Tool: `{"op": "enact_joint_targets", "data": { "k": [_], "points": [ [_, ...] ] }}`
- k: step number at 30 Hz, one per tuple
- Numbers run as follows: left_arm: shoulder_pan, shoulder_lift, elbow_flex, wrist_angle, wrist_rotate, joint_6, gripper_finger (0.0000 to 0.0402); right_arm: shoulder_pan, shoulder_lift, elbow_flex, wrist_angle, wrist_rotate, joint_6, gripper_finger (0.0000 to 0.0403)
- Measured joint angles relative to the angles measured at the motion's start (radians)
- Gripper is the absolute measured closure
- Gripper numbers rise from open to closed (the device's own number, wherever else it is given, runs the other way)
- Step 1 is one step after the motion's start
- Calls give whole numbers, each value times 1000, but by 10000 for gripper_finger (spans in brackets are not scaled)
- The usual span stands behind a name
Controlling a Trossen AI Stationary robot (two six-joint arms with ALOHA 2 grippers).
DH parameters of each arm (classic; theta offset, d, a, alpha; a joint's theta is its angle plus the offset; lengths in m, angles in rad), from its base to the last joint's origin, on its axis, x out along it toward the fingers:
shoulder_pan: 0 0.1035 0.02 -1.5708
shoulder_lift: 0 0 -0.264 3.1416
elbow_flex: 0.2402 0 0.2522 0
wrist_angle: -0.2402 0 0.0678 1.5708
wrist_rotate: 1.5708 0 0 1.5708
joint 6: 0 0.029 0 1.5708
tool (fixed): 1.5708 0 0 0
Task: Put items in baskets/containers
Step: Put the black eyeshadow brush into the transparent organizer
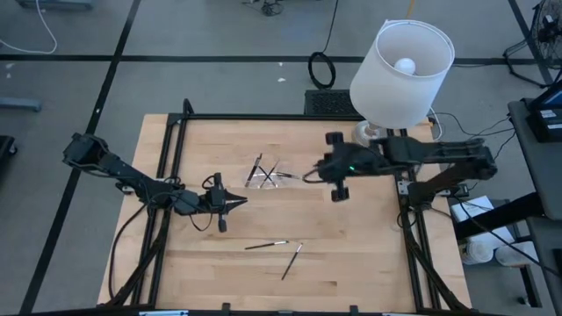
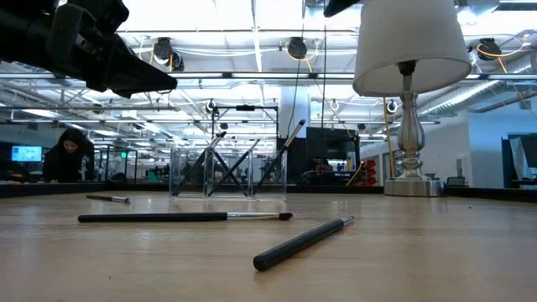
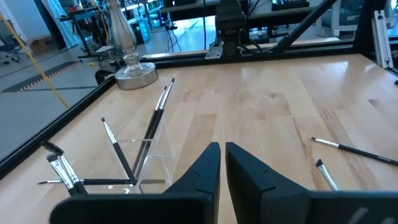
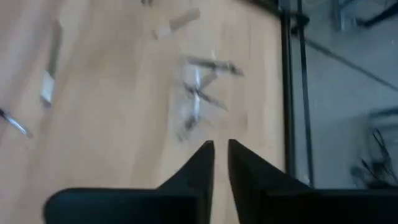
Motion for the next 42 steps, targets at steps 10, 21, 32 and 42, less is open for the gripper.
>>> {"op": "enact_joint_targets", "data": {
  "k": [10,21,32,42],
  "points": [
    [-2,0,1,0,-1,-2,366,239,-141,-636,845,-7,20,401],
    [-2,0,1,-1,-10,6,366,322,-109,-1077,1710,-13,-220,402],
    [0,0,1,-1,-13,54,366,263,-108,-1078,1653,-7,-121,402],
    [0,0,1,0,-12,55,366,264,-109,-1078,1671,-115,-90,402]
  ]
}}
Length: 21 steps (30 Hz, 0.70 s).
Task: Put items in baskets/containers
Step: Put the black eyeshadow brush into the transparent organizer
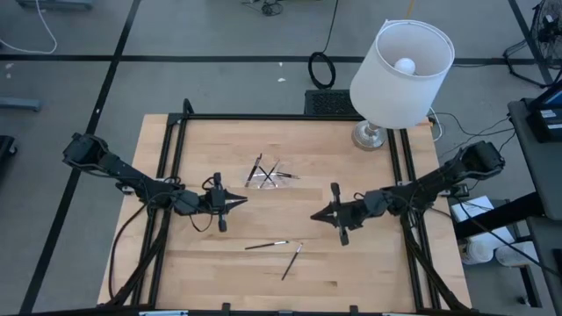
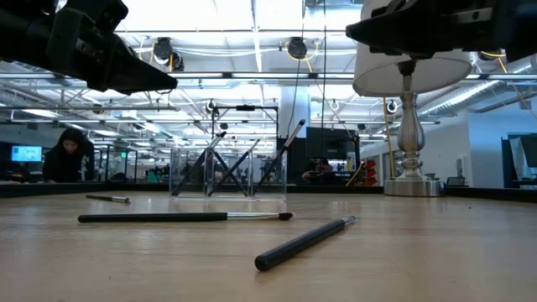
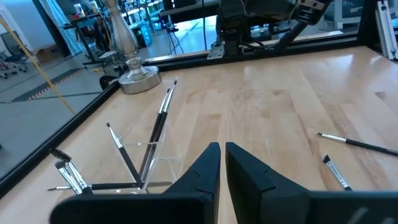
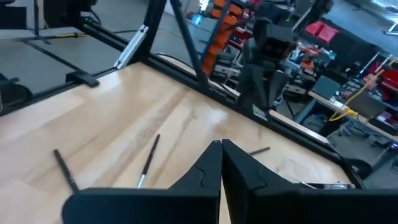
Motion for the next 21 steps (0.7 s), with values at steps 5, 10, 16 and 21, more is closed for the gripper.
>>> {"op": "enact_joint_targets", "data": {
  "k": [5,10,16,21],
  "points": [
    [6,0,0,0,1,7,366,-12,0,0,-3,2,8,402],
    [25,0,0,0,1,-9,366,-13,15,0,-3,2,48,403],
    [33,0,0,2,1,-25,366,-17,25,0,6,1,48,403],
    [33,0,0,2,1,5,366,-19,25,0,5,2,42,403]
  ]
}}
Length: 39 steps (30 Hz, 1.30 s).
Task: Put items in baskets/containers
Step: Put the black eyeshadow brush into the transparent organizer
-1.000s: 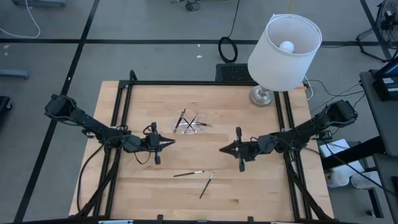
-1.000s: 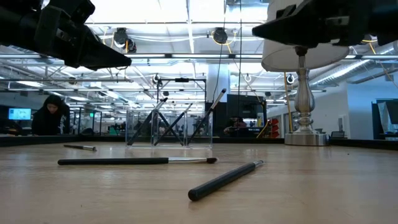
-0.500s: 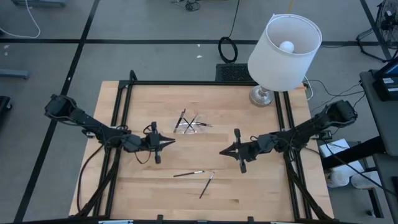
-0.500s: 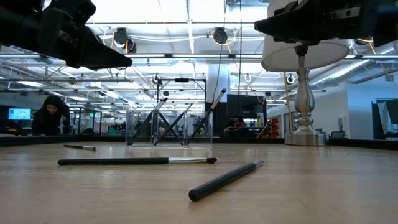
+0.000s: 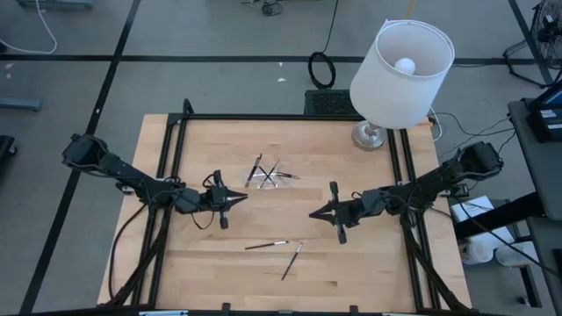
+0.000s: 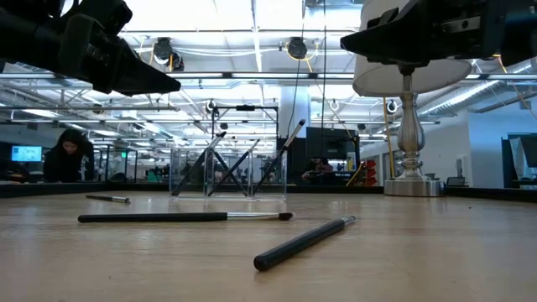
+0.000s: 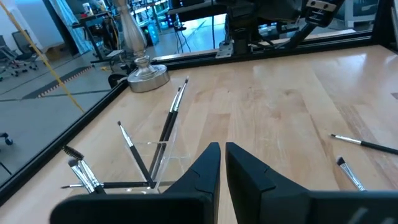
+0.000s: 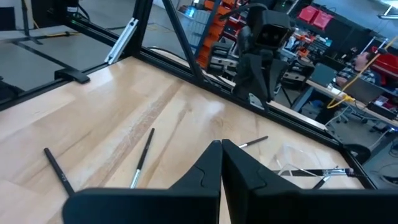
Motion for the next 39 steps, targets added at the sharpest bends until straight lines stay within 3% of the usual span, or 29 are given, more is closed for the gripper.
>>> {"op": "enact_joint_targets", "data": {
  "k": [21,31,39],
  "points": [
    [0,0,0,0,0,0,366,-1,1,0,16,-2,49,403],
    [0,0,-1,1,0,21,366,-1,1,3,73,-74,91,403],
    [0,0,-1,8,-51,16,366,25,14,114,-91,-75,178,403]
  ]
}}
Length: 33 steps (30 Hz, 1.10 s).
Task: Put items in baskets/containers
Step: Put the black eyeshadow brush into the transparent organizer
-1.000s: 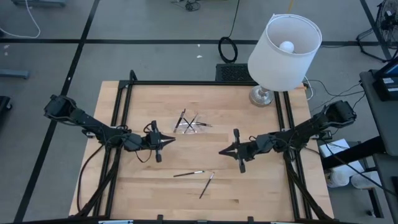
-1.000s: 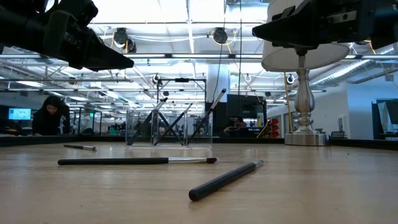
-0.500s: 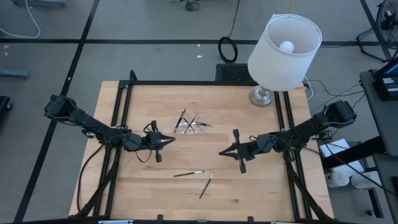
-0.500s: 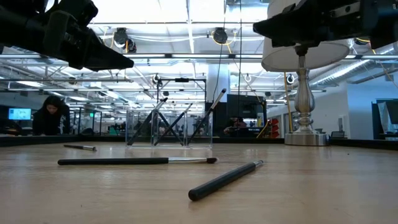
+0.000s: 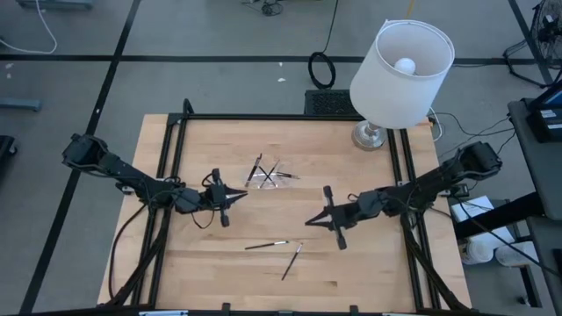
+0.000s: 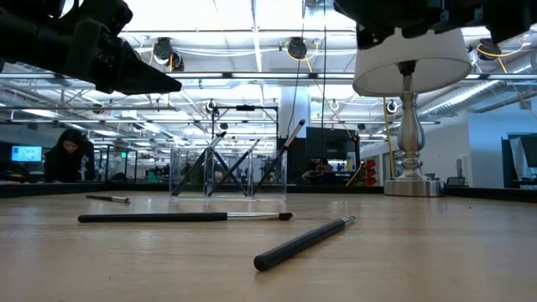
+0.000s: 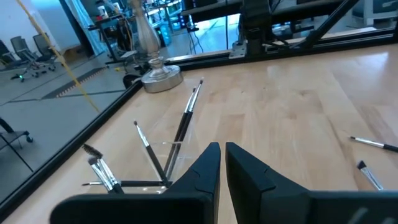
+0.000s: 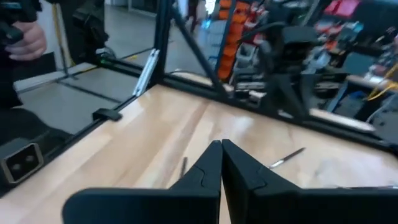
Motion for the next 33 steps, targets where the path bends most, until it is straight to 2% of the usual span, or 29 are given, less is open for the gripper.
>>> {"op": "enact_joint_targets", "data": {
  "k": [8,18,23,33],
  "points": [
    [0,0,0,0,0,-4,366,26,189,162,-52,-3,13,403],
    [0,0,0,-1,1,-7,366,21,435,385,-208,-29,-5,400],
    [0,0,0,-1,1,-8,366,21,511,428,-180,-133,-5,384],
    [0,0,0,-2,2,-25,366,23,608,440,-172,-157,77,333]
  ]
}}
